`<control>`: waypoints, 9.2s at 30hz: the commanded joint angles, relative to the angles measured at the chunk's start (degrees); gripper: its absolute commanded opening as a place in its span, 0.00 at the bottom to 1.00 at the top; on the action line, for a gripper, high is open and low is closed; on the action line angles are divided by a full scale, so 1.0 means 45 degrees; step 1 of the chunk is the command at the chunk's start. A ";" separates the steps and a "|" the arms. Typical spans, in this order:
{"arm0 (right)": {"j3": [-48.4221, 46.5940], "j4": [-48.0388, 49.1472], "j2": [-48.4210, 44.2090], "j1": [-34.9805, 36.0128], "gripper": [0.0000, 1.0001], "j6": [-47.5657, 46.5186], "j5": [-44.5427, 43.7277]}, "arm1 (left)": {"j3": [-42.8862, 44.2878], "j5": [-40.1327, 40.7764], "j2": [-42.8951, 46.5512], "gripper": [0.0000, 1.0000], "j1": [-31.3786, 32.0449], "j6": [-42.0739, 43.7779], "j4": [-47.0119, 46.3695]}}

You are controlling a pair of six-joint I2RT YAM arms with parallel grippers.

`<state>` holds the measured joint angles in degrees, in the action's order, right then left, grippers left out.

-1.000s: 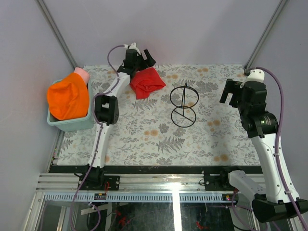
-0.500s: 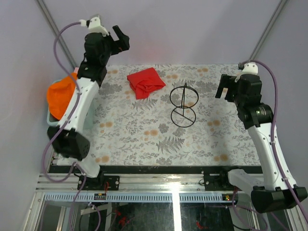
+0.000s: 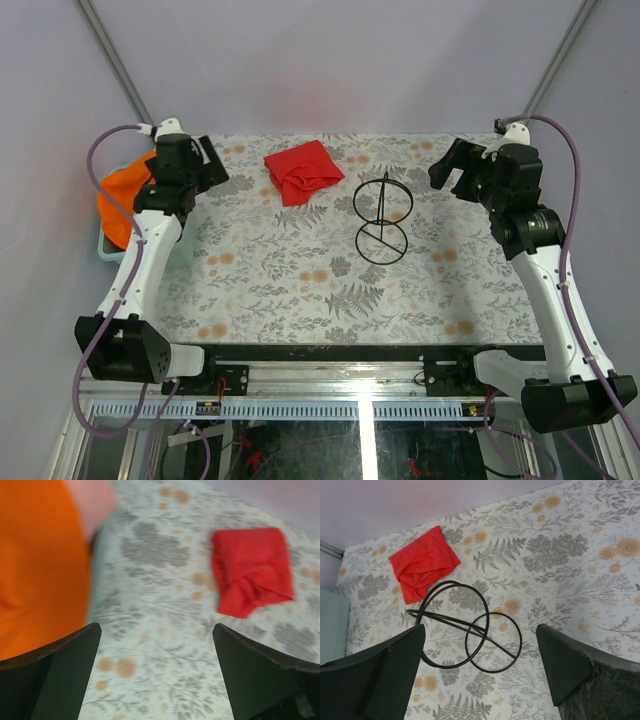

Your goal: Stack the hats

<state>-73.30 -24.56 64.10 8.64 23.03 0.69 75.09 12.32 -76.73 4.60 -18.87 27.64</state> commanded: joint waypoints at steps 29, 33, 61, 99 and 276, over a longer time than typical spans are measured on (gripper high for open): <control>0.0582 -0.0349 -0.2182 0.0090 0.99 -0.0600 -0.0573 | 0.5722 0.2970 -0.6662 0.44 -0.1032 0.1813 0.2546; 0.0458 -0.0599 -0.1954 0.0090 0.99 -0.0810 -0.0853 | 0.7589 0.3837 -0.8134 0.41 -0.1051 0.1928 0.3269; 0.0607 -0.0044 -0.0421 0.0088 0.99 -0.0680 -0.1345 | 0.6497 0.4116 -0.7983 0.51 -0.2419 0.1533 0.3186; 0.0511 0.0032 0.0275 0.0090 0.99 -0.0174 -0.0690 | 0.3226 0.3861 -0.7434 0.10 -0.1885 0.1380 0.2447; 0.1338 -0.0139 0.1355 -0.2600 0.99 -0.0117 0.7963 | 0.4451 -1.0728 -0.5711 0.56 0.3397 -0.6322 -0.4203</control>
<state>-67.57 -34.11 67.81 -1.06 21.08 24.40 101.01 -35.94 -108.36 22.57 -46.50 14.28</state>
